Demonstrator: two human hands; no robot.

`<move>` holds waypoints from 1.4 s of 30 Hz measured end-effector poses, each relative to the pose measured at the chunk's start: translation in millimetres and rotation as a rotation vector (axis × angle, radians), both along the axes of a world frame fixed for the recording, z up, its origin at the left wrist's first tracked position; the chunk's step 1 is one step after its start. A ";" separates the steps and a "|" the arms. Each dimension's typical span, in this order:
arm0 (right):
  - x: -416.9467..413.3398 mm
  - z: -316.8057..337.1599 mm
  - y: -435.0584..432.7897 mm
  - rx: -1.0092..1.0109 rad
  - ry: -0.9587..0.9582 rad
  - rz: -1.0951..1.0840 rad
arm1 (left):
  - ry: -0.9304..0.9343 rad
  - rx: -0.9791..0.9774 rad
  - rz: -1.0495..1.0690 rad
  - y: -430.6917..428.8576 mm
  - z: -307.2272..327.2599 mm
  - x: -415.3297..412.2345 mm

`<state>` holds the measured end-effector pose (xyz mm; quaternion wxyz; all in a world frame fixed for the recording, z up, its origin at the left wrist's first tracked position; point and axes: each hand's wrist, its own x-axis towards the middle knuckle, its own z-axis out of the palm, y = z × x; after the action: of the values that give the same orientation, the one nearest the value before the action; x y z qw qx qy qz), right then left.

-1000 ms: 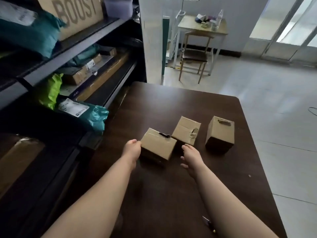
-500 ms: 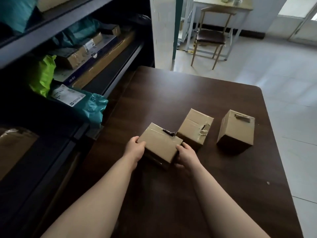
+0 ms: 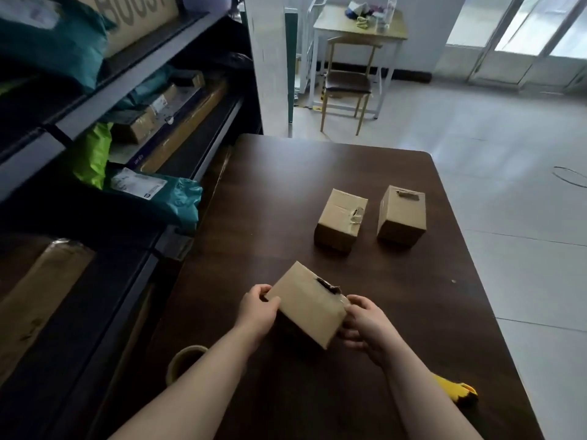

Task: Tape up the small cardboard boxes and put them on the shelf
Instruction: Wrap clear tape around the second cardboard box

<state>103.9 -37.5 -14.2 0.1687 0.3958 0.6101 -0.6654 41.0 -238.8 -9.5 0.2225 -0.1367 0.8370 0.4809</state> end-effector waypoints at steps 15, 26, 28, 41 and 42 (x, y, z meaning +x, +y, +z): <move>104.5 -40.9 -36.8 0.468 0.016 0.186 | -0.018 -0.202 -0.374 -20.8 -38.6 101.6; 112.1 -48.2 -46.2 0.416 0.278 0.041 | 0.026 -0.315 -0.412 -23.4 -57.7 105.0; 114.8 -51.9 -45.5 0.390 0.302 0.008 | 0.028 -0.314 -0.419 -24.9 -60.3 105.8; 102.3 -49.3 -37.7 0.715 0.330 0.229 | -0.004 -0.251 -0.325 -20.9 -68.2 109.5; 104.1 -49.8 -37.6 0.730 0.351 0.234 | 0.001 -0.247 -0.309 -20.1 -68.9 112.1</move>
<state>207.9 -75.1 -64.1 -0.0147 0.2383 0.8661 -0.4392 153.0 -259.0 -78.4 0.2751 -0.0326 0.9006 0.3348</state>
